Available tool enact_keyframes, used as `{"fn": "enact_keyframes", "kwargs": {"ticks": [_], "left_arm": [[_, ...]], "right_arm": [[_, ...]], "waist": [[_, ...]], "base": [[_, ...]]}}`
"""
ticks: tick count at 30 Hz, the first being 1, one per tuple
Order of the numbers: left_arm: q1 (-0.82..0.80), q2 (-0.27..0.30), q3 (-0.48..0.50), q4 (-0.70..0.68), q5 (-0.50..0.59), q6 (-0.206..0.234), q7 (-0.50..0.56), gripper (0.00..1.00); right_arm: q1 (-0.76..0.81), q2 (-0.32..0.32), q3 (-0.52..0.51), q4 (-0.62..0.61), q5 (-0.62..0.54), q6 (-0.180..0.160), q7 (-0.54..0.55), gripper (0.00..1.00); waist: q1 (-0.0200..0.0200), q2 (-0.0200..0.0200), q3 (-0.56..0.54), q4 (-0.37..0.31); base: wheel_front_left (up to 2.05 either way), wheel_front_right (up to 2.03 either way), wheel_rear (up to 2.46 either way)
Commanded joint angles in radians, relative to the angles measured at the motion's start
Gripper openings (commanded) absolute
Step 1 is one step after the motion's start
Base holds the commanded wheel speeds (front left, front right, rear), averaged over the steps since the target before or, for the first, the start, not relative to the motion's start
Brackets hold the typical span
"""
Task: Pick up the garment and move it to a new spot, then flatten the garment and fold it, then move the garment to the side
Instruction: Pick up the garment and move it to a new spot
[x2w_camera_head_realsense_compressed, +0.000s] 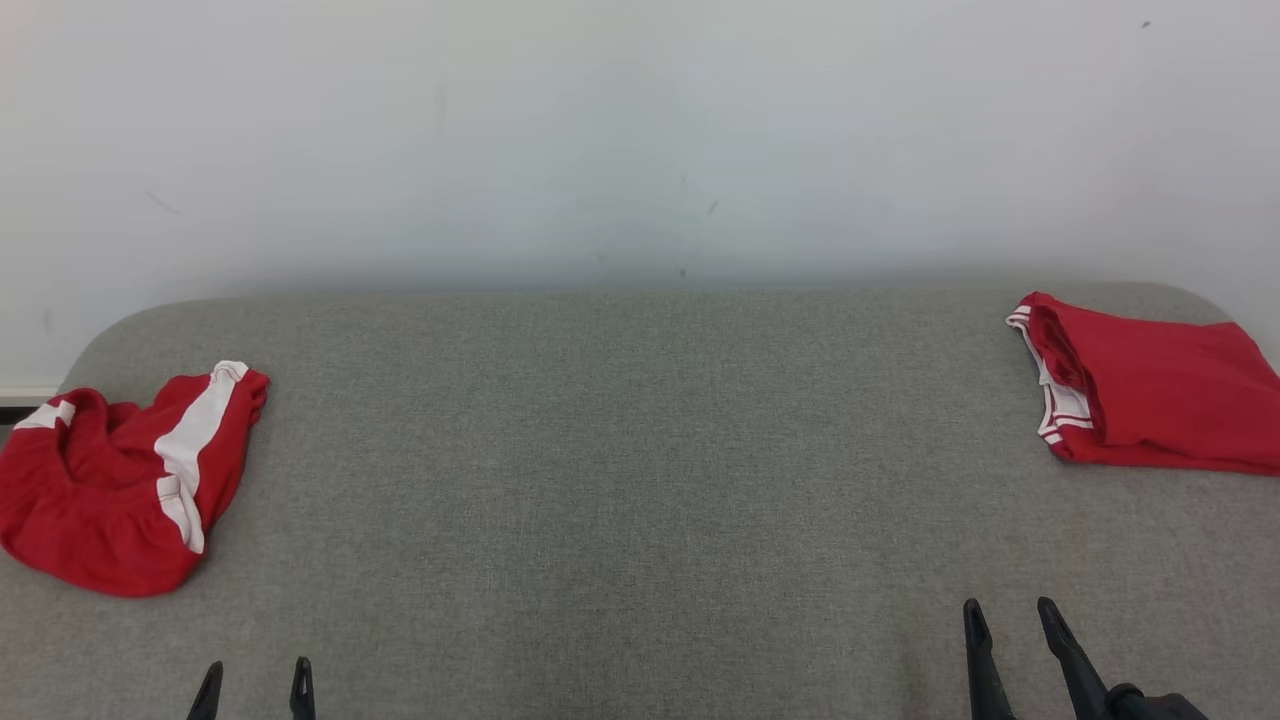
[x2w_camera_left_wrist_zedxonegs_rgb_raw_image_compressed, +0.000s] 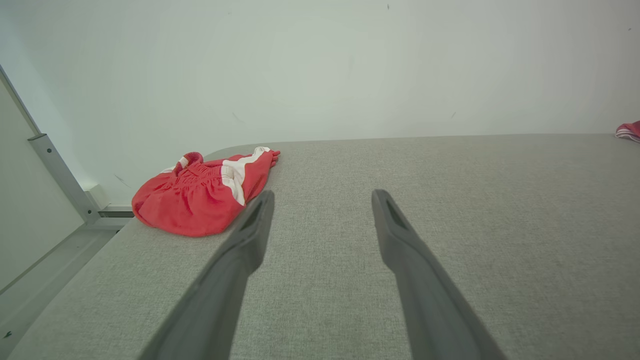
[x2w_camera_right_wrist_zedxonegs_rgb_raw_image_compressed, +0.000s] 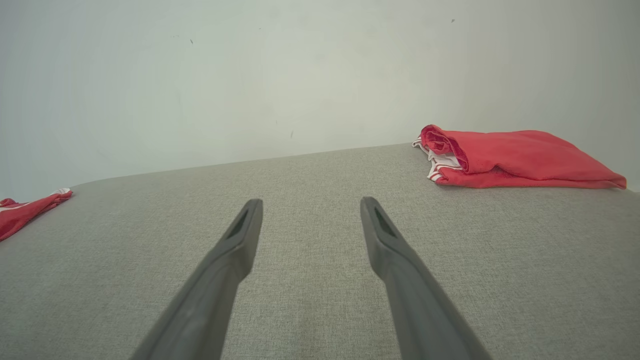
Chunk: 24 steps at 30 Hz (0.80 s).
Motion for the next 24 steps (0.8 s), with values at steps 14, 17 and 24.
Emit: {"fn": "enact_keyframes", "kwargs": {"ticks": [14,17,24], "left_arm": [[-0.013,0.017,-0.003,0.013,0.003,0.005,-0.003,1.0],[-0.013,0.023,-0.003,0.015,0.001,0.007,-0.003,1.0],[-0.003,0.03,0.003,0.019,-0.006,0.013,-0.003,1.0]], "right_arm": [[0.025,0.017,-0.009,0.006,0.009,-0.003,-0.002,1.0],[0.029,0.021,-0.015,0.008,0.01,-0.003,-0.002,1.0],[0.035,0.027,-0.018,0.015,0.011,-0.003,-0.002,1.0]], "waist": [[-0.0001,0.0,-0.005,0.119],[-0.0001,0.0,-0.008,0.167],[-0.0001,0.0,-0.013,0.28]], "base": [[0.0,0.0,0.0],[0.0,0.0,0.0],[0.0,0.0,0.0]]}}
